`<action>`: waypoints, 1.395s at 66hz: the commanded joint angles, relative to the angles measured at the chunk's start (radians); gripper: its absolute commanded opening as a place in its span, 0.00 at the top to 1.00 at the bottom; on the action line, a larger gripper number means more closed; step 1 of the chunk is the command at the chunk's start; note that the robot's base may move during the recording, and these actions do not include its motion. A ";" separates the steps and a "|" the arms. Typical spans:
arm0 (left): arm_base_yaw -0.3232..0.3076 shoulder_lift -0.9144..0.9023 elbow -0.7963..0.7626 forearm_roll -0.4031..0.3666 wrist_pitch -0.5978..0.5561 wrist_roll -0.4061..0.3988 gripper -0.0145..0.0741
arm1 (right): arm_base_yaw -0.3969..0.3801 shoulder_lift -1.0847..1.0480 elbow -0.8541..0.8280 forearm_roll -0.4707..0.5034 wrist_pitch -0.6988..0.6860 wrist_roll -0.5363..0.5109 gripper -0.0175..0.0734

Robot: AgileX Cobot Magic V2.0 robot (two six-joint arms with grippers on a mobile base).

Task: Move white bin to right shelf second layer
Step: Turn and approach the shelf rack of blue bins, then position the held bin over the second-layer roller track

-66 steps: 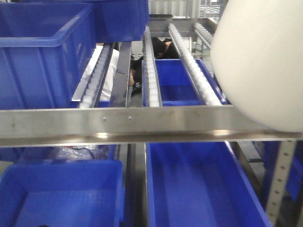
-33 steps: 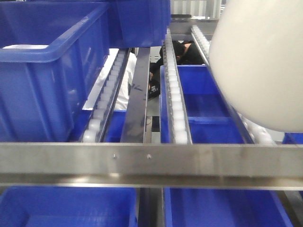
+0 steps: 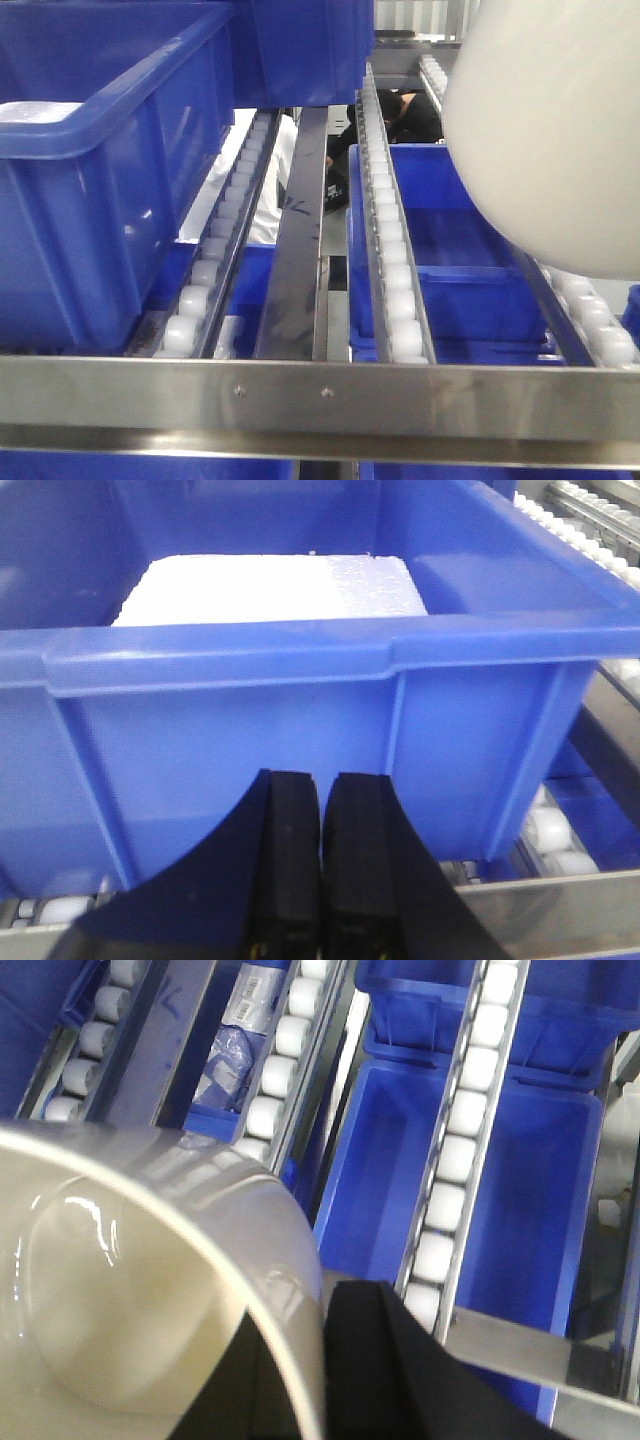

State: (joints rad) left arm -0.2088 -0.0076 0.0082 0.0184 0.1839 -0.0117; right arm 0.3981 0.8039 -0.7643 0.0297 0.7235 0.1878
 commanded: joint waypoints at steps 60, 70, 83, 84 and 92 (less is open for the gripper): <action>-0.002 -0.014 0.027 0.000 -0.085 -0.005 0.74 | -0.002 -0.005 -0.031 -0.007 -0.111 0.000 0.75; -0.002 -0.014 0.027 0.000 -0.085 -0.005 0.74 | -0.002 -0.004 -0.031 -0.010 -0.085 0.000 0.75; -0.002 -0.014 0.027 0.000 -0.085 -0.005 0.74 | -0.003 0.048 -0.031 -0.111 -0.127 0.000 0.75; -0.002 -0.014 0.027 0.000 -0.085 -0.005 0.74 | -0.003 0.055 -0.031 -0.118 -0.130 0.000 0.75; -0.002 -0.014 0.027 0.000 -0.085 -0.005 0.74 | -0.003 0.126 -0.031 -0.145 -0.167 0.000 0.75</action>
State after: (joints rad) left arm -0.2088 -0.0076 0.0082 0.0184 0.1839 -0.0117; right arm 0.3981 0.8900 -0.7643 -0.0836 0.6696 0.1878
